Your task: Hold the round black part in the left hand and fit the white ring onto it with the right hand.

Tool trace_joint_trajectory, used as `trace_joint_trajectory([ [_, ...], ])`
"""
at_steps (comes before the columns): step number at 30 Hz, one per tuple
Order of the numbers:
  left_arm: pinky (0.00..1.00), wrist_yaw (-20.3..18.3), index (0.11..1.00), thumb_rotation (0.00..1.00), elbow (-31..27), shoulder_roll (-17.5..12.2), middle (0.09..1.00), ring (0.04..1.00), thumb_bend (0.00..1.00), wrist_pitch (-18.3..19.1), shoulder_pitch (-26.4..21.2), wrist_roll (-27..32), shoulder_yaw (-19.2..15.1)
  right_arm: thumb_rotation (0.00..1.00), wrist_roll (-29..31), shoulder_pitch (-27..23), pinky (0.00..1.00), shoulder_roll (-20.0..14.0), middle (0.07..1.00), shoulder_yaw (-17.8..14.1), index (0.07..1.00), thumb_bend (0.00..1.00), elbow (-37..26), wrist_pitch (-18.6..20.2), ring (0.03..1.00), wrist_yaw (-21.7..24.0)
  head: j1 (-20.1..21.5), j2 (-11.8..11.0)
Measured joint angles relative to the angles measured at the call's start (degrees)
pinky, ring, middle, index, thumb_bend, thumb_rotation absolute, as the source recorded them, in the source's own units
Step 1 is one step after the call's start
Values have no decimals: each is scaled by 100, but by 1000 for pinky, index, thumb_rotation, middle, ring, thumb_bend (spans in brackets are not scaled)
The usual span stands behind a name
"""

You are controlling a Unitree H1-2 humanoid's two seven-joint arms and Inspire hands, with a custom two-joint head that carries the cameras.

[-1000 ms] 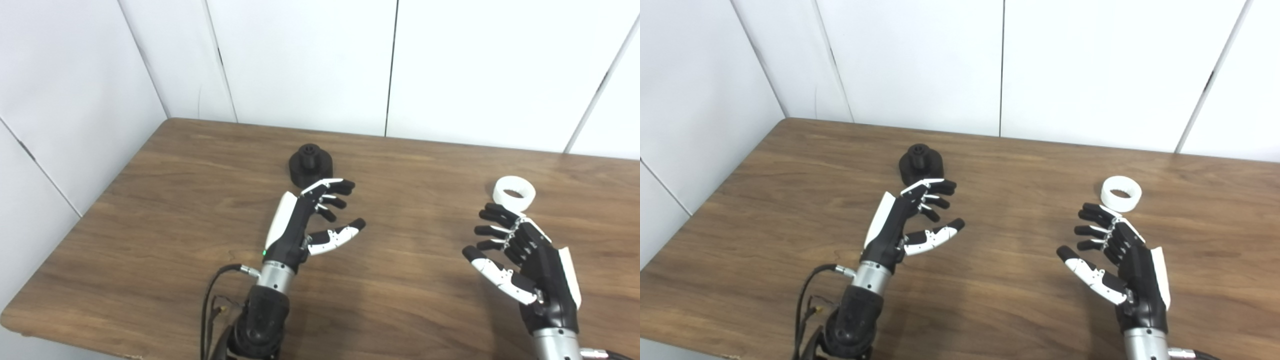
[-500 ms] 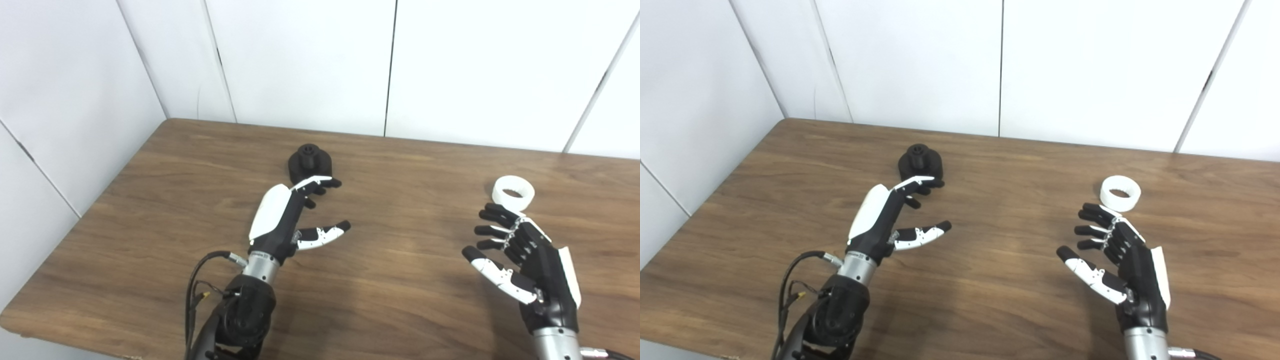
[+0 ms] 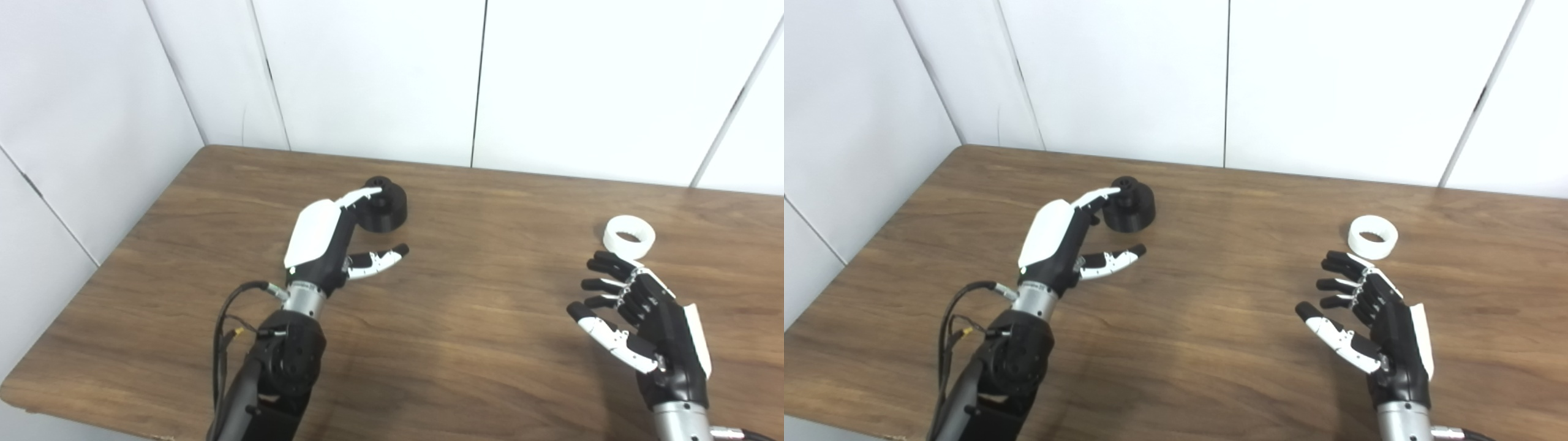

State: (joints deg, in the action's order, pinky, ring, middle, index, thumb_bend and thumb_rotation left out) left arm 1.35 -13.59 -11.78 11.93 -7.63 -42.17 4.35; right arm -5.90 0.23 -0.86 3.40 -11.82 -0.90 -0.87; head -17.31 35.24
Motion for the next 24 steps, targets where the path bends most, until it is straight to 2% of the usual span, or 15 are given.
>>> trace_joint_trajectory([
  [15, 699, 57, 819, 257, 628, -181, 859, 824, 632, 63, -368, 158, -201, 184, 84, 0, 529, -12, 721, -32, 714, 715, 0, 2, 641, 5, 18, -18],
  [20, 738, 111, 856, 308, 799, -269, 884, 864, 661, 63, -511, 86, -195, 190, 82, 0, 529, -15, 724, -31, 714, 713, 0, 2, 640, 6, 18, -18],
  [22, 698, 139, 855, 381, 903, -287, 885, 860, 711, 97, -587, -13, -181, 188, 84, 0, 529, -14, 722, -33, 713, 717, 0, 2, 640, 6, 18, -18],
  [24, 682, 165, 854, 403, 992, -289, 883, 856, 734, 270, -657, -178, -161, 189, 95, 1, 529, -15, 721, -36, 713, 717, 0, 3, 639, 6, 18, -18],
])
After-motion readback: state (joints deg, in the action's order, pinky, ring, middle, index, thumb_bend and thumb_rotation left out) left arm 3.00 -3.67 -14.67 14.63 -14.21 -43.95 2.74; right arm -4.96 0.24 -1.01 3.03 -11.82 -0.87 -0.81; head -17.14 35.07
